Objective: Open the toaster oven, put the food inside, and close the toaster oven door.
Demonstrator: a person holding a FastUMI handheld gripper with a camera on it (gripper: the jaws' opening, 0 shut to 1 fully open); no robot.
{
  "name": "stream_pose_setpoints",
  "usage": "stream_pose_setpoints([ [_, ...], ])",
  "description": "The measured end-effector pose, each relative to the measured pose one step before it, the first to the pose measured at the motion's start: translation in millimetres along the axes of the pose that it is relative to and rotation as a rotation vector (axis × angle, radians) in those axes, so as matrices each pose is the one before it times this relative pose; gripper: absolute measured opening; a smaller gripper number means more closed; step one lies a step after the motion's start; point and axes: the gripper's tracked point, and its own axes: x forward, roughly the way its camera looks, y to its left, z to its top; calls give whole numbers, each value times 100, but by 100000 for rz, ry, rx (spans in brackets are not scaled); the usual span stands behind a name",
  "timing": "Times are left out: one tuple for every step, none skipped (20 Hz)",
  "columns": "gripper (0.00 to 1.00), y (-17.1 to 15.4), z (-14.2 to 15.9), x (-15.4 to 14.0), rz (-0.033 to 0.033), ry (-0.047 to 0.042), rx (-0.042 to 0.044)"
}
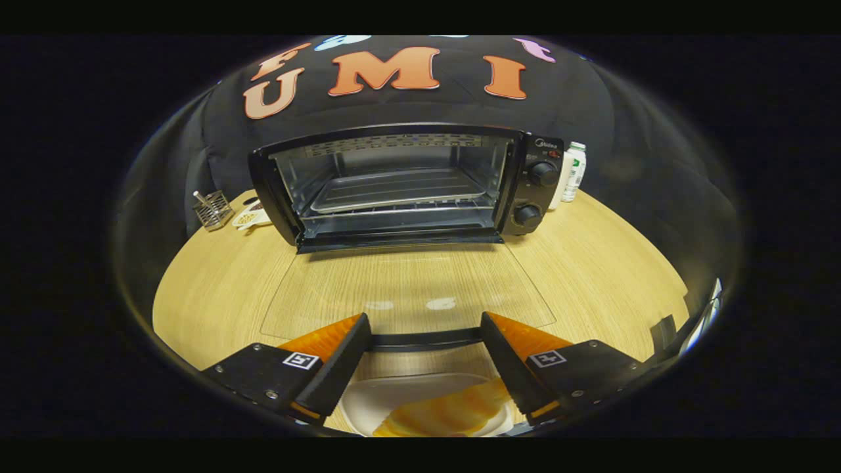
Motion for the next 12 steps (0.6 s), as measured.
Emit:
stream_pose_setpoints([
  [100,-21,126,-53,66,458,226],
  [100,-116,299,-330,9,-469,644],
  [100,-95,168,-345,-236,-90,1388],
  [100,18,111,-493,166,-268,1849],
  [100,-97,160,-503,-480,-221,1564],
  [100,-363,186,-726,-1218,-859,745],
  [100,-357,154,-770,-1691,-1115,294],
  [99,-458,92,-877,-1822,-1301,397],
  [99,-458,112,-697,-1708,-764,780],
  [100,-365,-260,-769,-1404,-399,1552],
  [100,-280,-328,-787,-1073,-264,2252],
  [100,-147,-436,-782,-951,-392,2175],
])
